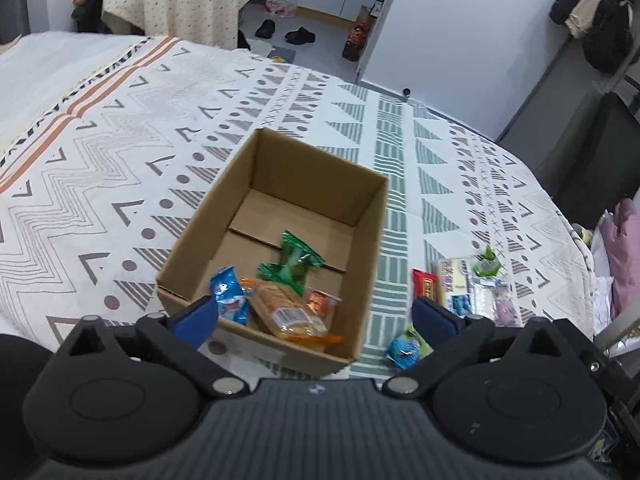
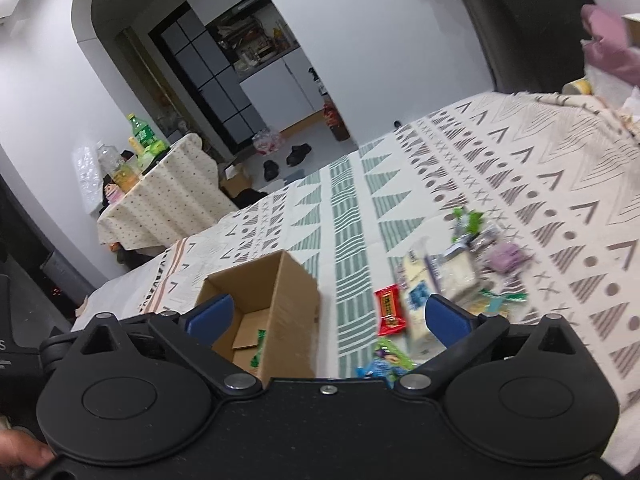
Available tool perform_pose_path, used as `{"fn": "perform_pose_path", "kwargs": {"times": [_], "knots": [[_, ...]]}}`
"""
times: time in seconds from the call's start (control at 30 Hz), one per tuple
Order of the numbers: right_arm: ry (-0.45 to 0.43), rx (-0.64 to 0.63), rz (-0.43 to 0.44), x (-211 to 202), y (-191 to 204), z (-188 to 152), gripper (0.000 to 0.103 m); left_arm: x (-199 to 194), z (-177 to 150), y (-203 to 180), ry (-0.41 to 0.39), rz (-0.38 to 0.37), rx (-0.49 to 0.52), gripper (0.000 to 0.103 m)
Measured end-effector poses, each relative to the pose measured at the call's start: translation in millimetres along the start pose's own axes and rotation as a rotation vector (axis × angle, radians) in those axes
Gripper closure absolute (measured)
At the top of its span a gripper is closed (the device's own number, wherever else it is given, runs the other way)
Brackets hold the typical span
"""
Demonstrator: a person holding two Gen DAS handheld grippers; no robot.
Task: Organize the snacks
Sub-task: 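Move both grippers back from the box toward the remaining snacks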
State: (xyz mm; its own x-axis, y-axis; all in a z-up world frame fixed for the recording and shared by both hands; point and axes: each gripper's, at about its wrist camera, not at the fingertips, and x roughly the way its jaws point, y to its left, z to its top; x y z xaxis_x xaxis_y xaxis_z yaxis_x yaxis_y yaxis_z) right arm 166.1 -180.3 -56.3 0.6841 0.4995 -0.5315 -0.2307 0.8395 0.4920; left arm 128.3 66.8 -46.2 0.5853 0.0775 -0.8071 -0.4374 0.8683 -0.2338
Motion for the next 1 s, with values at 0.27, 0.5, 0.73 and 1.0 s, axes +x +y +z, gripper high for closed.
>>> {"fn": "perform_pose_path", "kwargs": {"times": [0.27, 0.5, 0.73, 1.0], "knots": [[-0.021, 0.011, -0.066, -22.5, -27.8, -0.6, 0.000, -14.6, -12.4, -25.3, -0.033, -0.022, 0.035, 0.000], [-0.026, 0.033, -0.082, -38.1, -49.7, -4.8, 0.000, -22.5, -24.9, -42.8, -0.037, -0.042, 0.054, 0.000], [-0.027, 0.050, -0.089, -48.0, -71.2, -7.6, 0.000, -24.9, -37.1, -59.5, -0.026, -0.056, 0.086, 0.000], [-0.022, 0.041, -0.103, -53.9, -96.0, -12.6, 0.000, -20.9, -50.2, -74.8, -0.005, -0.034, 0.111, 0.000]]}}
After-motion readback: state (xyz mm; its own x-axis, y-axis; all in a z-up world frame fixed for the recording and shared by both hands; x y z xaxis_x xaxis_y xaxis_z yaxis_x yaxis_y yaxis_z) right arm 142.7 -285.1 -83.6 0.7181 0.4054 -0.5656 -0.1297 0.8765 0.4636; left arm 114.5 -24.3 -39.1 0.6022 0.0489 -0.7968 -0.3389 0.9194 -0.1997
